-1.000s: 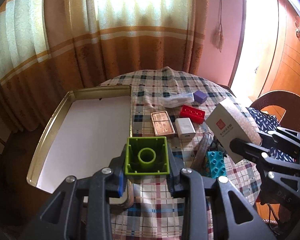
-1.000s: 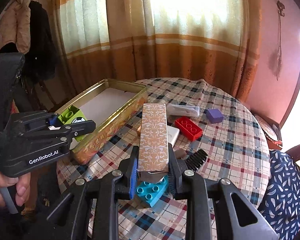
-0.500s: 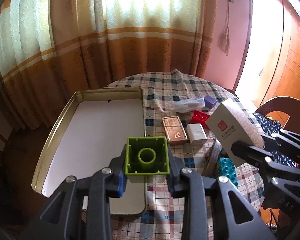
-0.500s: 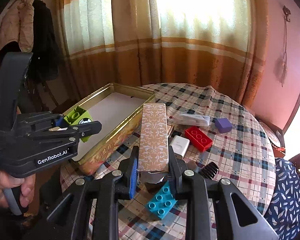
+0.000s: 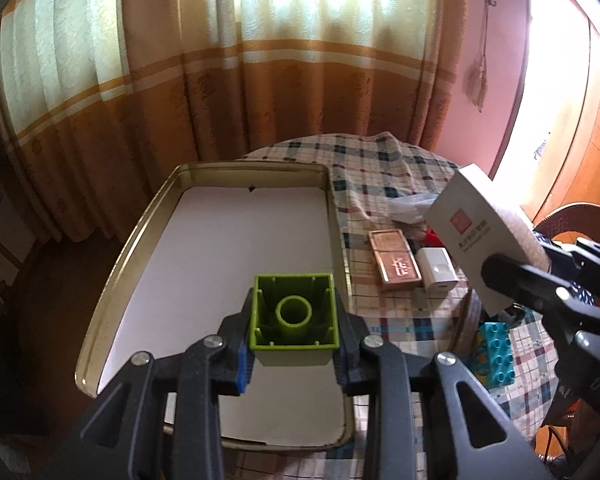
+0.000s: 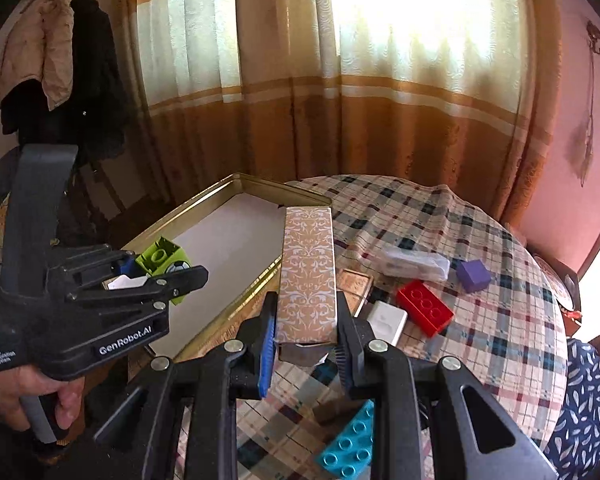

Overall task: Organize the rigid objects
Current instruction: 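Carry the green brick and patterned box with both tools over the gold tray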

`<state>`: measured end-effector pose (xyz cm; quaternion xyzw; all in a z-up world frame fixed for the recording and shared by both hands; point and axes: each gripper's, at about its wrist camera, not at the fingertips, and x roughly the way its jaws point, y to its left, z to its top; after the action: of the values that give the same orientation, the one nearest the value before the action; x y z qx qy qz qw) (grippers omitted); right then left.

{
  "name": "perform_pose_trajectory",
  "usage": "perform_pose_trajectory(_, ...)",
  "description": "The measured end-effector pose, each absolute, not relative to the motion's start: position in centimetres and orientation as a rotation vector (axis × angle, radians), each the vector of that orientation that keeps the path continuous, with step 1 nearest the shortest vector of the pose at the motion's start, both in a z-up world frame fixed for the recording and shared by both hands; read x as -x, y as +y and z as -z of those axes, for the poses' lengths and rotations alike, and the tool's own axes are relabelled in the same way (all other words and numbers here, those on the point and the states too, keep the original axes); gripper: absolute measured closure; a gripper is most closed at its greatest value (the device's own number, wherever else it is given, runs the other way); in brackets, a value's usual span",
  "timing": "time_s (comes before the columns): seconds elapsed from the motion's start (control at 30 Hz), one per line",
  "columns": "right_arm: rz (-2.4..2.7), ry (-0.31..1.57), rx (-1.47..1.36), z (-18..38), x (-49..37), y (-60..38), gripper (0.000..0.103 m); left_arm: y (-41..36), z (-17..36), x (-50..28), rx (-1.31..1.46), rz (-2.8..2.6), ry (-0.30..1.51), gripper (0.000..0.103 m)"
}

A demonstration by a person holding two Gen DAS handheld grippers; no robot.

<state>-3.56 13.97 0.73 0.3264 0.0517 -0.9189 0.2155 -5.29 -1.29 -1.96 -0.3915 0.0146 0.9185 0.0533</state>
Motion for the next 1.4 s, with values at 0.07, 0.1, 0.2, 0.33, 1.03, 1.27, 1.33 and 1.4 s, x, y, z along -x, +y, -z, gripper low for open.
perform_pose_trajectory(0.07,2.543,0.153,-0.906,-0.8,3.9,13.4,0.076,-1.7,2.1,5.6,1.196,-2.797,0.039,0.073)
perform_pose_trajectory(0.1,2.542,0.156,-0.907,-0.8,4.0,13.2,0.076,-1.9,2.1,5.7,1.196,-2.798,0.039,0.073)
perform_pose_trajectory(0.2,2.535,0.162,-0.908,-0.9,4.5,12.7,0.076,-2.5,2.2,6.0,1.202,-2.806,0.026,0.073)
perform_pose_trajectory(0.33,2.526,0.168,-0.9,-1.1,5.3,12.0,0.076,-3.4,2.2,6.4,1.207,-2.818,0.005,0.073)
perform_pose_trajectory(1.03,2.458,0.204,-0.978,-0.2,10.7,6.0,0.075,-7.0,3.6,9.0,1.27,-2.862,0.021,0.073)
perform_pose_trajectory(1.27,2.444,0.22,-1.012,1.1,11.5,5.1,0.075,-7.9,4.3,9.8,1.308,-2.859,0.005,0.073)
perform_pose_trajectory(1.33,2.442,0.229,-1.022,1.4,11.7,5.0,0.075,-7.8,4.3,9.9,1.308,-2.859,0.007,0.073)
perform_pose_trajectory(1.4,2.44,0.231,-1.03,1.7,11.9,5.1,0.075,-7.8,4.3,9.9,1.311,-2.857,0.007,0.073)
